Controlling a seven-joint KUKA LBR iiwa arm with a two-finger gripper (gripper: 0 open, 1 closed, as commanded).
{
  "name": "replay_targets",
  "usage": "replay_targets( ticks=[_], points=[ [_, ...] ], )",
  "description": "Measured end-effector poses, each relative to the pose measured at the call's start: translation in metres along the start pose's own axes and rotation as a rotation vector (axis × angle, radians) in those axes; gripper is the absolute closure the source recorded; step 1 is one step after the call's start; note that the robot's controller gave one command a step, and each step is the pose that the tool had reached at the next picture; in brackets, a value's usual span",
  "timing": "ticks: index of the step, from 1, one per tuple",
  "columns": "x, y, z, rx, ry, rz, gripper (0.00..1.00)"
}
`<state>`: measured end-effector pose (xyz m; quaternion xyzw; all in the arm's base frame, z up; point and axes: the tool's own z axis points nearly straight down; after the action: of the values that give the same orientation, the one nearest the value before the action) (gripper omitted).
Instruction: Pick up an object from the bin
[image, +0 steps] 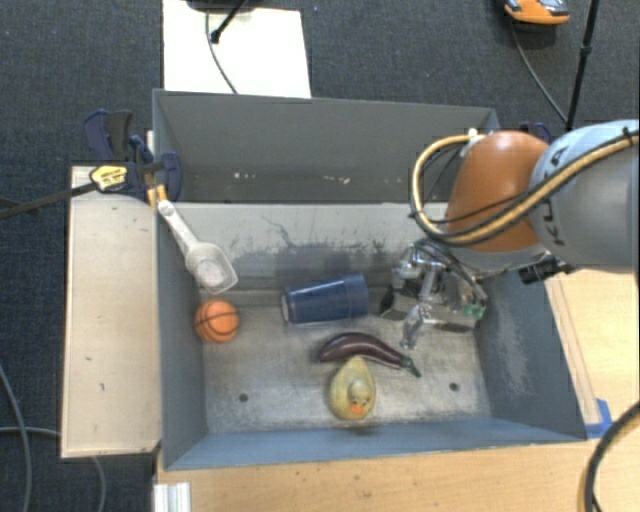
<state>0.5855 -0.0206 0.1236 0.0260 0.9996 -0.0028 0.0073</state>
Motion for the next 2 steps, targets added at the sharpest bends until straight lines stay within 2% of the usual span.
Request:
replay_targets(
  ticks=[1, 2],
  points=[
    [0.028, 0.022, 0.003, -0.007, 0.007, 0.247, 0.0],
    [0.028, 0.023, 0.032, -0.006, 0.013, 0.051, 0.0]
  ],
)
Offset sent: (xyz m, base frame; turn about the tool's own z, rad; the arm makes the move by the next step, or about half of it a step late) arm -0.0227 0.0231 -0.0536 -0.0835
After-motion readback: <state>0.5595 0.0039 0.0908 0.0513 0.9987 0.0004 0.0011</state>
